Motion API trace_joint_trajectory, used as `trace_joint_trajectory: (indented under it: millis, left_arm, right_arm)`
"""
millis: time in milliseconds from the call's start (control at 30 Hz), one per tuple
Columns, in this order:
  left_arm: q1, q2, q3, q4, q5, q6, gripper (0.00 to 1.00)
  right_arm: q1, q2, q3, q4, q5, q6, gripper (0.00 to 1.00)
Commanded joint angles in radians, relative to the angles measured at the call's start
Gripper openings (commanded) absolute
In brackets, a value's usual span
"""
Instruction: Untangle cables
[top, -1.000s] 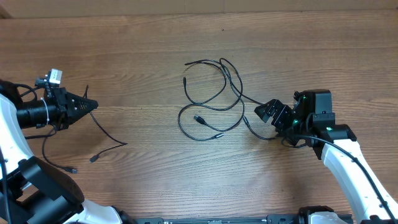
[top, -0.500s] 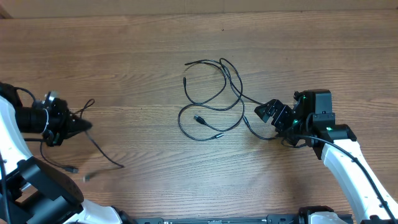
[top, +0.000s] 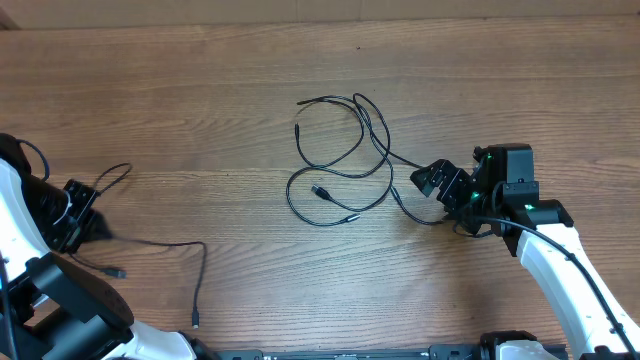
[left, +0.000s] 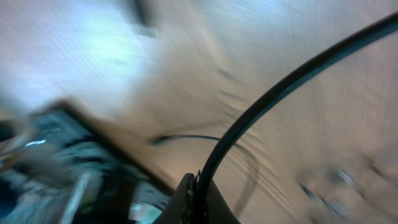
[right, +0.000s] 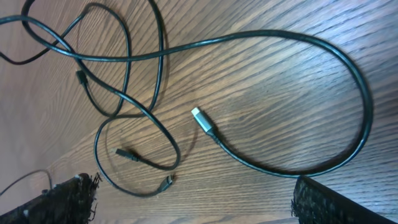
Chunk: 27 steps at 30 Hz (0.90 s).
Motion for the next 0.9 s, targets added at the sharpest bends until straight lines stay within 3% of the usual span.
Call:
trace_joint_trajectory:
  millis: [0, 267, 467, 600, 767, 867]
  left_arm:
    - [0.003, 0.0, -0.002, 0.004, -0.356, -0.203, 0.04]
    - [-0.032, 0.0, 0.0, 0.037, -0.779, -0.384, 0.04]
    - [-0.09, 0.0, 0.0, 0.16, -0.98, -0.376, 0.04]
    - [-0.155, 0.0, 0.0, 0.29, -1.1, -0.18, 0.04]
    - [-0.248, 0.0, 0.0, 0.496, -1.269, 0.175, 0.04]
    - [-0.283, 0.0, 0.0, 0.58, -1.355, 0.287, 0.04]
  right_arm:
    - [0.004, 0.002, 0.018, 0.006, 0.041, 0.001, 1.0]
    - [0.004, 0.002, 0.018, 0.005, 0.043, 0.001, 1.0]
    - [0.004, 0.002, 0.018, 0.005, 0.043, 0.001, 1.0]
    - [0.004, 0.002, 0.018, 0.005, 0.043, 0.001, 1.0]
    - [0.004, 0.002, 0.018, 0.005, 0.043, 0.0, 1.0]
    - [0.004, 0.002, 0.018, 0.005, 0.043, 0.0, 1.0]
